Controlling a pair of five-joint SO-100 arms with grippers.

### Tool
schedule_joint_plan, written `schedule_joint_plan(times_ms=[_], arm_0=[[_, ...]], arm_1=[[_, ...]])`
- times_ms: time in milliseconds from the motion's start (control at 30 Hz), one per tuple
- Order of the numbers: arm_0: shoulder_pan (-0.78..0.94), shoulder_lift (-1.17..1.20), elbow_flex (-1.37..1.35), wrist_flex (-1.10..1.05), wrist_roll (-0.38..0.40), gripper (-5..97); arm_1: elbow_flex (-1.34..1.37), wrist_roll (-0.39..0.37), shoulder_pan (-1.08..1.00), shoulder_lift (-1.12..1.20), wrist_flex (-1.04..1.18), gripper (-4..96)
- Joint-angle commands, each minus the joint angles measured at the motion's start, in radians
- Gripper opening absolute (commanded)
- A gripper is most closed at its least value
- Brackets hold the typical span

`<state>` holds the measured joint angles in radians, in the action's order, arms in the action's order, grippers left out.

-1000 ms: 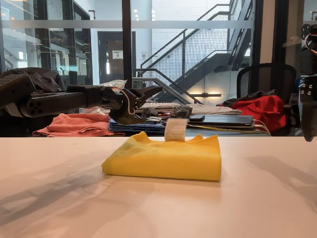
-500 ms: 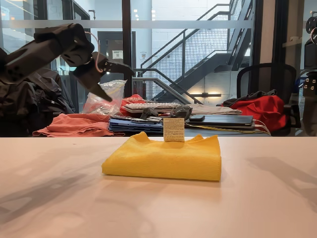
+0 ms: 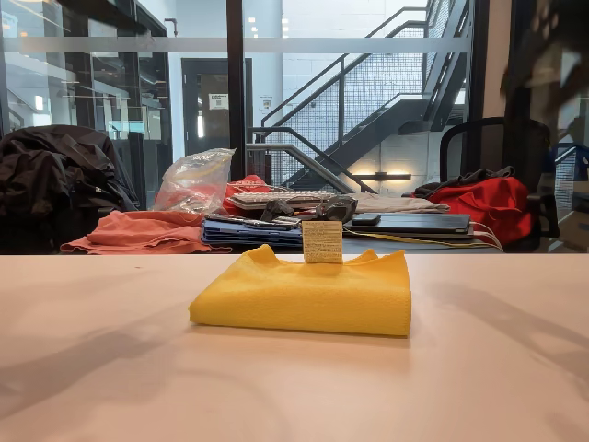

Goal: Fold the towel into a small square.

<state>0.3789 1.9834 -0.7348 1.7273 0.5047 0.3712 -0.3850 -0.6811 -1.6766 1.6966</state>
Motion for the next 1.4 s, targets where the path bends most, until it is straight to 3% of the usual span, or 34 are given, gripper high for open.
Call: schedule_joint_plan(times_ms=[0, 133, 333, 433, 667, 967, 1367], arm_0=[[0.026, -0.028, 0.206, -0.015, -0.006, 19], [0.058, -0.107, 0.537, -0.078, -0.077, 19], [0.078, -0.235, 0.862, -0.259, -0.1, 19], [0.075, -0.264, 0.95, -0.347, -0.1, 19], [0.075, -0.267, 0.946, -0.534, -0.097, 19], [-0.081, -0.267, 0.942, -0.79, -0.107, 19], [-0.094, -0.202, 0.942, -0.787, -0.109, 19]], arm_1=[[-0.02, -0.008, -0.012, -0.072, -0.021, 41.3], [-0.02, -0.008, -0.011, -0.167, -0.186, 41.3], [-0.014, -0.008, -0.005, -0.244, -0.561, 41.3], [-0.02, -0.018, 0.005, -0.245, -0.738, 41.3], [-0.006, -0.143, 0.072, -0.242, -1.069, 41.4], [-0.018, -0.163, 0.072, -0.264, -1.083, 41.4], [-0.011, -0.153, 0.074, -0.314, -1.083, 41.4]])
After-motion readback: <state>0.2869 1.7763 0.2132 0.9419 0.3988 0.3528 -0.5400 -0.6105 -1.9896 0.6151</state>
